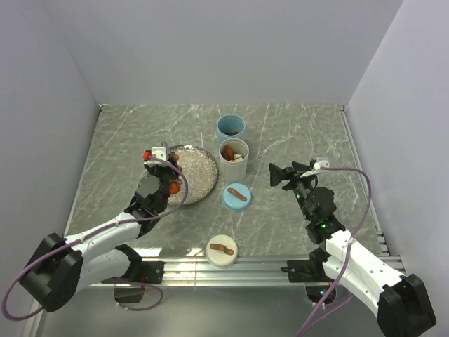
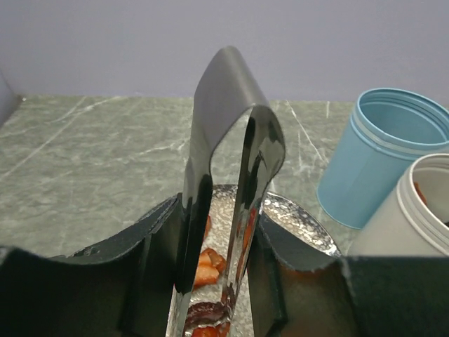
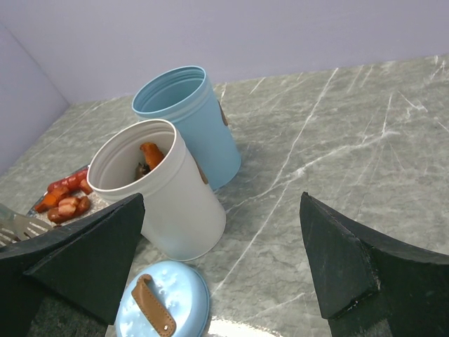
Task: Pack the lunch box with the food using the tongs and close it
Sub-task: Pick up the food using the clamp
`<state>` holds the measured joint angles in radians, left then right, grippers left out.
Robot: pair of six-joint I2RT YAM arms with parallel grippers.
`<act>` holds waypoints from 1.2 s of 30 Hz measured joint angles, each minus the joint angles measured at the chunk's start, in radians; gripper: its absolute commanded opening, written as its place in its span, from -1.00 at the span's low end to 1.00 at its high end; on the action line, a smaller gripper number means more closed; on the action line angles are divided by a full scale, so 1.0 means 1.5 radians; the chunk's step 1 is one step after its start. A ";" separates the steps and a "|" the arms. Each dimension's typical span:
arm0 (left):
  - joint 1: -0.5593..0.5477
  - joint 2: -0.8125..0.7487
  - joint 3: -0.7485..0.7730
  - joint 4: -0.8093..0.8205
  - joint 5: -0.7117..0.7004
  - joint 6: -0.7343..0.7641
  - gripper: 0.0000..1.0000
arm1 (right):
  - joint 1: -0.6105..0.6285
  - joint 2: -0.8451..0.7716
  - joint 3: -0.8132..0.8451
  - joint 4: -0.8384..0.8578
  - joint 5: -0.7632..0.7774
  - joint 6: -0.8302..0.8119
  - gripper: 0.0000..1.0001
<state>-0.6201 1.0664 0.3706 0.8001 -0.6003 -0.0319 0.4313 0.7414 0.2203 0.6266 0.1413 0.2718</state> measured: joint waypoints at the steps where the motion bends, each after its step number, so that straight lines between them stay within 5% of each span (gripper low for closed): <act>1: 0.000 -0.006 0.000 -0.010 0.004 -0.008 -0.12 | 0.000 0.000 0.000 0.000 0.000 0.000 0.96; 20: -0.027 -0.021 0.008 -0.097 0.055 -0.111 -0.12 | 0.000 0.000 0.000 0.000 0.000 0.000 0.96; 36: -0.046 0.005 -0.005 -0.069 -0.002 -0.108 -0.07 | 0.000 -0.005 0.000 -0.001 0.000 0.000 0.96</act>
<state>-0.6891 1.0740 0.3637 0.6968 -0.6029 -0.1940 0.4313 0.7338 0.2203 0.6254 0.1417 0.2718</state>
